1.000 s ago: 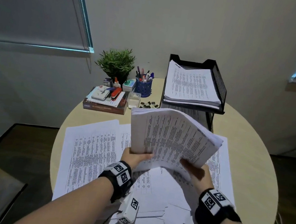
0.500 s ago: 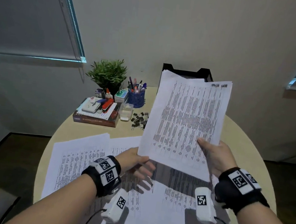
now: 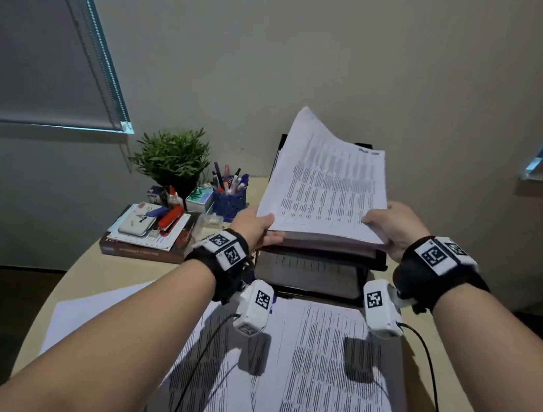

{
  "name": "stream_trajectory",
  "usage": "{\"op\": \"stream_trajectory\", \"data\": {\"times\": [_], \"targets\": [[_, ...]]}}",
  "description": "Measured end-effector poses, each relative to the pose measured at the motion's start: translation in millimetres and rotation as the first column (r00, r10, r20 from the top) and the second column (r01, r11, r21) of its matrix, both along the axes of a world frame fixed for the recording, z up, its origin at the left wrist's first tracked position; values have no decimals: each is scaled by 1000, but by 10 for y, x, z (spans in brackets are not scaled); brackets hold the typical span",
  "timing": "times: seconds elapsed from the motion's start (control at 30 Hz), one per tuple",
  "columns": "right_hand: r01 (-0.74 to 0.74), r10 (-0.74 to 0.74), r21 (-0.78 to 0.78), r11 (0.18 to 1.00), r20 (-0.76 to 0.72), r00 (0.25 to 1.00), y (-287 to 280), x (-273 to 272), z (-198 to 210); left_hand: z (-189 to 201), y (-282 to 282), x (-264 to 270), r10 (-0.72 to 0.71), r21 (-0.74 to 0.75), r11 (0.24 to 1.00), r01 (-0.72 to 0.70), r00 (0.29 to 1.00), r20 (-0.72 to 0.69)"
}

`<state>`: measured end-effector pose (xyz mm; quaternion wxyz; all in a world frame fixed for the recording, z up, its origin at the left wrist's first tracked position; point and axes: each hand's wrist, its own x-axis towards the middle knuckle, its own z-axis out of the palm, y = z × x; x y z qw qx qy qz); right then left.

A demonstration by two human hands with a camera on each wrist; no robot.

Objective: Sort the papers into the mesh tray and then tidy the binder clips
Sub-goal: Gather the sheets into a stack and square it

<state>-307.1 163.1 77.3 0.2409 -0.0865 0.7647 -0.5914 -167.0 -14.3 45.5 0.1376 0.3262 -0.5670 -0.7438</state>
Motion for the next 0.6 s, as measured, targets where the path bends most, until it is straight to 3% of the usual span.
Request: {"op": "stream_trajectory", "data": {"times": [0.13, 0.23, 0.27, 0.3, 0.33, 0.4, 0.6], "targets": [[-48, 89, 269, 962, -142, 986, -126, -195, -162, -110, -56, -236, 7, -45, 999, -3, 998, 69], [6, 112, 423, 906, -252, 961, -184, -215, -308, -194, -106, -332, 3, -325, 942, 83, 967, 254], [35, 105, 463, 886, -274, 956, -198, -211, -357, -182, -120, -335, 26, -492, 854, 171, 930, 368], [62, 98, 499, 864, -289, 952, -213, -212, -389, -164, -135, -334, 78, -632, 720, 287, 871, 484], [82, 99, 534, 842, -302, 948, -234, -215, -405, -142, -143, -324, 134, -701, 606, 377, 819, 557], [87, 135, 606, 791, -311, 941, -250, -203, -381, -112, -137, -292, 174, -734, 520, 436, 788, 591], [104, 306, 745, 659, -392, 868, -144, -94, -347, -150, -115, -159, 197, -757, 549, 354, 825, 529]]}}
